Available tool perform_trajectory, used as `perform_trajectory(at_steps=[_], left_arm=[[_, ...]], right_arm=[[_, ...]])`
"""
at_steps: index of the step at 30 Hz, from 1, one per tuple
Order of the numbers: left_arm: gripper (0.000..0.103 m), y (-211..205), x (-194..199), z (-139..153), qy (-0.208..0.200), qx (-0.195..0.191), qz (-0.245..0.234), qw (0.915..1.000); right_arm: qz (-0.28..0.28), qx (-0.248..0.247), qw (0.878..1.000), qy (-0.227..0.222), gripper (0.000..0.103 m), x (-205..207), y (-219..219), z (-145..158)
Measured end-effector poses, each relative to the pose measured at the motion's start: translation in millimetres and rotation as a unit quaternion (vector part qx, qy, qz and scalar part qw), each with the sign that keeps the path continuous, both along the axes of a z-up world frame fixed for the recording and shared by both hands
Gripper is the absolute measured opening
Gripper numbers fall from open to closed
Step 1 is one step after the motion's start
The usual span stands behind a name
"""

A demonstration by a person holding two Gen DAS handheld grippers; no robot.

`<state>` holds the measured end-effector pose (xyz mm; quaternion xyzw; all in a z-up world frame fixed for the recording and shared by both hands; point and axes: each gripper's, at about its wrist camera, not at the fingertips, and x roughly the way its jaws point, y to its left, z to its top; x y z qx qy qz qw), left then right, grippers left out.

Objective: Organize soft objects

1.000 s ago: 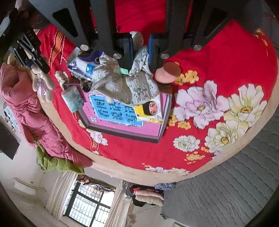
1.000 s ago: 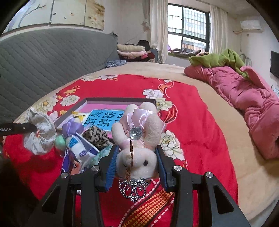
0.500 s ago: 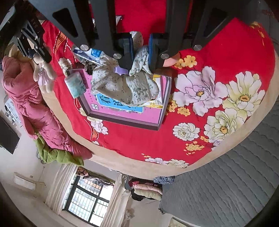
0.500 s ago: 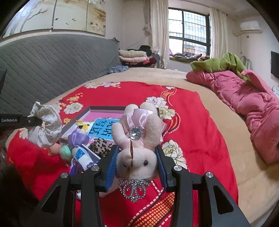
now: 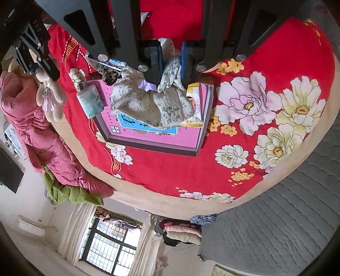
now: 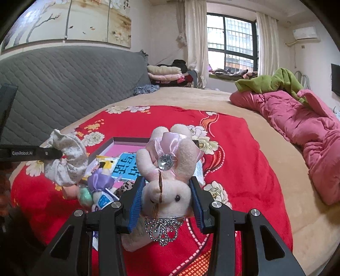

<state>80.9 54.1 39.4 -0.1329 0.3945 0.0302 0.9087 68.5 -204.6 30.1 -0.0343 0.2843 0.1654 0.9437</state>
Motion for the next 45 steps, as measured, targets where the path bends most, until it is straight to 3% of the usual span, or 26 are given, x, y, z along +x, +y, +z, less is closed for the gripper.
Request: perform_trajectory(at_steps=[26,45], left_arm=[[0.012,24,49,7,-0.008,-0.008,0.014,0.9998],[0.013,23,84,-10,0.021,-0.009,0.015,0.9996]], right_arm=[[-0.010,0.018,1.000,-0.013,0.043,39,6,8],[-0.005,0.024,0.999,-0.026,0.043,68,7,5]])
